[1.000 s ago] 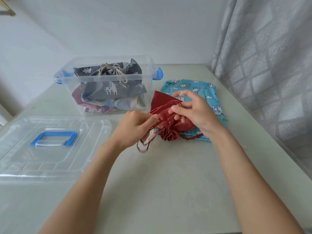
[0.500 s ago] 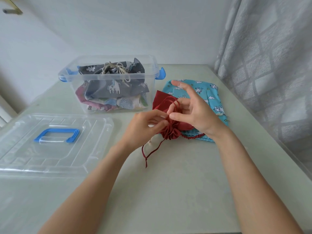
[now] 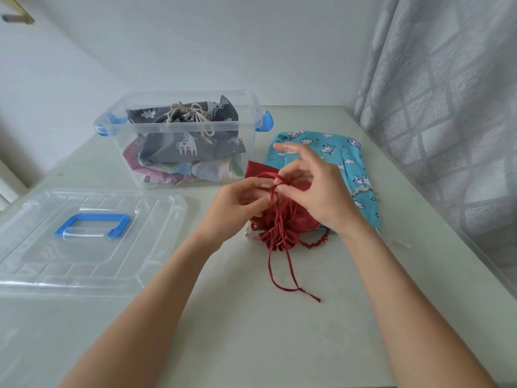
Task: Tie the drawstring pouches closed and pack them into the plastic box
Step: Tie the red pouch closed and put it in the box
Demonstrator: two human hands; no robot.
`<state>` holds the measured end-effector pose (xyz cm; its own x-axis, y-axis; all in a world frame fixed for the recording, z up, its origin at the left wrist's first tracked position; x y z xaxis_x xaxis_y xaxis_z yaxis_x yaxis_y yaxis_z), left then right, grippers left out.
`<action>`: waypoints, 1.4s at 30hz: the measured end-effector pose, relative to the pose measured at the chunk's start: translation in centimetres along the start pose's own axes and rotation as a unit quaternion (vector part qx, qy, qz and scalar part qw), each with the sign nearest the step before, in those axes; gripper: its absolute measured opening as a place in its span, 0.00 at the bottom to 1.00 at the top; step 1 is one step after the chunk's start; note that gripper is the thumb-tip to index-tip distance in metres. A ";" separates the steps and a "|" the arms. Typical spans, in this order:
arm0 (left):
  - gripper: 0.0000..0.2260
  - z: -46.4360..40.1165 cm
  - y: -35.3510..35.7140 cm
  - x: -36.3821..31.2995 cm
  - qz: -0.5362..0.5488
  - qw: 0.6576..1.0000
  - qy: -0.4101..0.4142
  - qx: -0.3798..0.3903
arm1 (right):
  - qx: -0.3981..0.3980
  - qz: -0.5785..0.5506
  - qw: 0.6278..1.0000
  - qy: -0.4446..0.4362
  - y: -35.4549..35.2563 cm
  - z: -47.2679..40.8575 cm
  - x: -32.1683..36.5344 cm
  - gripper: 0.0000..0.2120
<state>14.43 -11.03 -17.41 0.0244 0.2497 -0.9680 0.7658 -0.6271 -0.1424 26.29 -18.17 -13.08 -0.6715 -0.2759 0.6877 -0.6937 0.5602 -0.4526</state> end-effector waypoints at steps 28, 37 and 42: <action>0.08 0.4 -4.3 -2.8 -0.354 0.894 0.233 -0.145 | 0.039 -0.078 0.994 0.062 0.2 0.2 -1.8 0.14; 0.08 -0.2 -2.7 -1.1 0.071 0.992 0.047 -0.096 | -0.006 -0.166 0.979 0.118 -0.7 -0.1 -2.8 0.09; 0.13 -1.0 -3.0 -0.3 0.368 0.926 -0.002 -0.090 | -0.061 -0.240 0.936 0.250 -1.3 0.4 -5.4 0.03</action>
<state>12.77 -8.46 -16.50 0.5799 -0.1979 -0.7903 0.6380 -0.4929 0.5916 30.75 -17.72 -16.41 -0.0630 -0.1368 0.9886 -0.8294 0.5581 0.0244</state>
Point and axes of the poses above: each hand's wrist, its own z-axis away from the middle knuckle, its own y-axis out of the palm, x = y × z, the point moved 6 cm from there along -z, towards the middle knuckle, and after that the axes turned 4 degrees about -x, right-handed, at the moved point
